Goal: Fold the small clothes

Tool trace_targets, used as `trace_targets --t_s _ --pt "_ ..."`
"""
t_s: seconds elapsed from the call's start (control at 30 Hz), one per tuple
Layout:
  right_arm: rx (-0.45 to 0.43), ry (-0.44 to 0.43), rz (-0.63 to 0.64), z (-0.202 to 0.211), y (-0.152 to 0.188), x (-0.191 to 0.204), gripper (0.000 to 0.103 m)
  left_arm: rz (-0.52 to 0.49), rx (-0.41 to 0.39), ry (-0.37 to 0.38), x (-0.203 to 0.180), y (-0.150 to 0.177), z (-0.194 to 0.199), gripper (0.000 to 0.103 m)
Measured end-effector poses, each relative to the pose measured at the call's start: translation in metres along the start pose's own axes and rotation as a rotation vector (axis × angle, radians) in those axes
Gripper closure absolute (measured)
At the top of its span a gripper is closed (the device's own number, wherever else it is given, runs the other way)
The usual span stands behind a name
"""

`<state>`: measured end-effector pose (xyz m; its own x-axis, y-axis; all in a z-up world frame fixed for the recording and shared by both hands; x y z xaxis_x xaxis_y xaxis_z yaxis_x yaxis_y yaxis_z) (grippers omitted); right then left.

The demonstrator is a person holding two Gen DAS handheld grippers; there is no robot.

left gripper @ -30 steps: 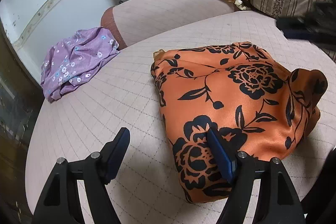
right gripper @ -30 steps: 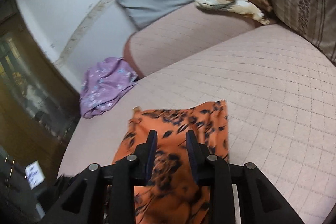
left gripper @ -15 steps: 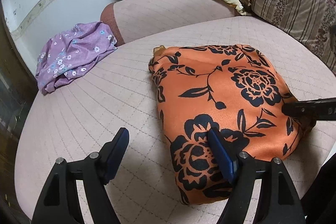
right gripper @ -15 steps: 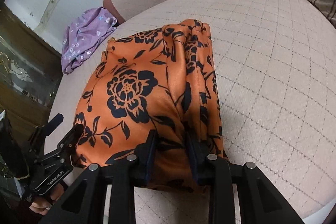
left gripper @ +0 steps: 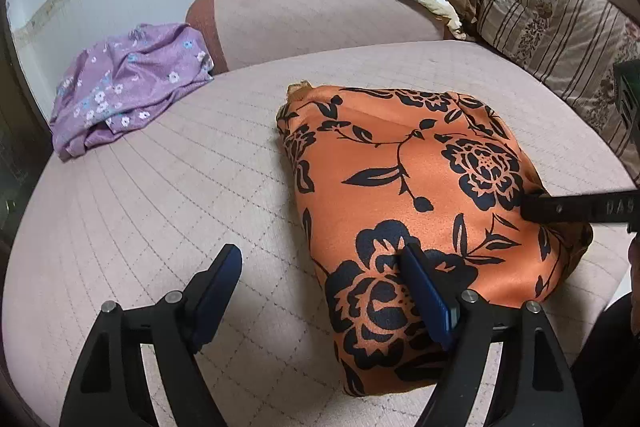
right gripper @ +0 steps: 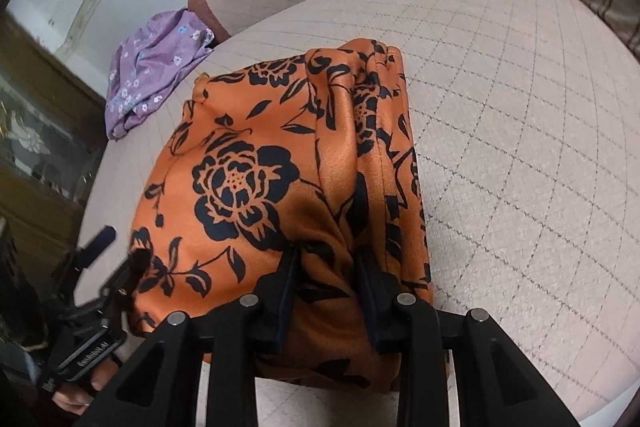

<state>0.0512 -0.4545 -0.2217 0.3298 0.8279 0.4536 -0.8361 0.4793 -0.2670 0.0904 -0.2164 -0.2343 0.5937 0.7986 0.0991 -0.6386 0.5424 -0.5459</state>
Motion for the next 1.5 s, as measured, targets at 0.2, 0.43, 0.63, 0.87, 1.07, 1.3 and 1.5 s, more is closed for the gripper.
trace_targets --t_s 0.2,0.43,0.63,0.87,1.07,1.3,1.5 --pt "-0.077 -0.135 -0.089 0.032 -0.03 0.001 0.069 0.009 -0.005 0.037 0.016 -0.019 0.015 0.021" --pt "-0.117 -0.08 -0.128 0.009 -0.099 0.001 0.069 0.009 0.113 -0.01 0.029 -0.049 -0.028 0.021" --pt "-0.087 -0.022 -0.175 -0.051 -0.13 -0.02 0.066 0.042 0.136 -0.028 0.023 -0.045 -0.048 0.02" --pt "-0.159 -0.066 -0.08 -0.002 -0.103 0.004 0.063 0.069 0.111 -0.031 0.024 -0.031 -0.009 0.021" --pt "-0.171 -0.134 0.009 0.034 -0.048 0.038 0.063 0.066 0.115 -0.005 0.008 0.005 0.005 0.02" --pt "-0.076 0.018 0.082 0.011 0.019 0.042 0.045 0.063 0.112 -0.038 0.005 0.004 0.018 0.02" --pt "-0.288 -0.056 0.088 0.058 0.022 0.045 0.045 0.039 -0.039 -0.104 0.005 -0.005 0.07 0.02"
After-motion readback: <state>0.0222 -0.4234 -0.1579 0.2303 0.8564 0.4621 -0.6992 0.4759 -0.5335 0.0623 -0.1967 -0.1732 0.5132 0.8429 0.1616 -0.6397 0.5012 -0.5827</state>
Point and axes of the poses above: each gripper's, at about its wrist camera, not at the fingertips, and z roughly against the way its jaws point, x to its left, y to its underside, the point moved 5 cm from there along -z, roughly the way its jaws point, and after that the axes turned 8 degrees about x, right-handed, at the moved point
